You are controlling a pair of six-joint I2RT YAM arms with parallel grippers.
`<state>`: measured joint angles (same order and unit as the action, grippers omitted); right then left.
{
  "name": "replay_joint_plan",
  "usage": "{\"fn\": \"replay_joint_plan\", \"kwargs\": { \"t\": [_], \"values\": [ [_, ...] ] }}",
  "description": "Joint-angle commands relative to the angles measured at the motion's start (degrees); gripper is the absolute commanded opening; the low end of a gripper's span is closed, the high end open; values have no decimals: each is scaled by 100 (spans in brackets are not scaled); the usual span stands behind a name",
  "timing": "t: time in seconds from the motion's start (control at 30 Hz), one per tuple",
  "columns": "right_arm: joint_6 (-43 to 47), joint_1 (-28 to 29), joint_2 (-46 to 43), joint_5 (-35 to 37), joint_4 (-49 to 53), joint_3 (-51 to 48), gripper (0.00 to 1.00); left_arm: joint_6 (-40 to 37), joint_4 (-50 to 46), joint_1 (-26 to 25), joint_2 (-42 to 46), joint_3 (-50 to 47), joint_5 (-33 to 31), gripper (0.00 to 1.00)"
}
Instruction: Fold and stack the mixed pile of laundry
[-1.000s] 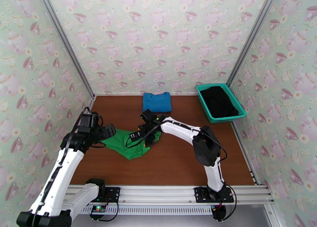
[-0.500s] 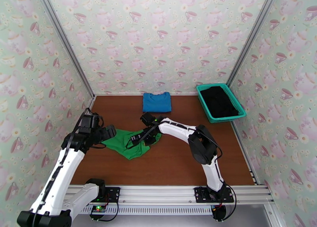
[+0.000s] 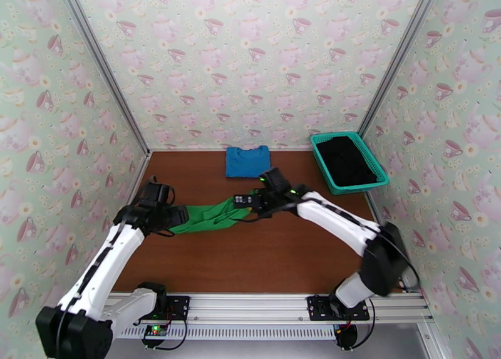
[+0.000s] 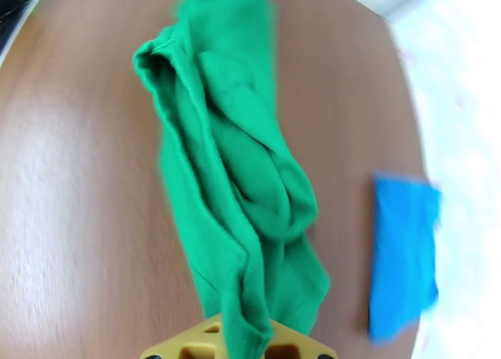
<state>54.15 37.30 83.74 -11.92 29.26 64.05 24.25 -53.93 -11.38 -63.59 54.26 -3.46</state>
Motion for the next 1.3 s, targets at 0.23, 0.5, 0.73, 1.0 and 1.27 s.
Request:
{"fn": "replay_joint_plan", "kwargs": {
  "t": [0.23, 0.5, 0.73, 1.0, 1.27],
  "values": [
    [-645, -615, -564, 1135, -1152, -1192, 0, 424, 296, -384, -450, -281, -303, 77],
    [-837, -1181, -934, 1567, -1472, -1427, 0, 678, 799, -22, -805, -737, -234, 73],
    [-990, -1226, -966, 1197, -1707, -1595, 0, 354, 1687, -61, -1996, -197, -100, 66],
    [-1151, -1225, -1021, 1043, -1862, -1766, 0, -105, 1510, -746, -3233, 1026, -207, 66],
    [-1117, -1226, -1030, 1043, -1809, -1773, 0, -296, 1423, -914, -3964, 1192, 10, 67]
  ]
}}
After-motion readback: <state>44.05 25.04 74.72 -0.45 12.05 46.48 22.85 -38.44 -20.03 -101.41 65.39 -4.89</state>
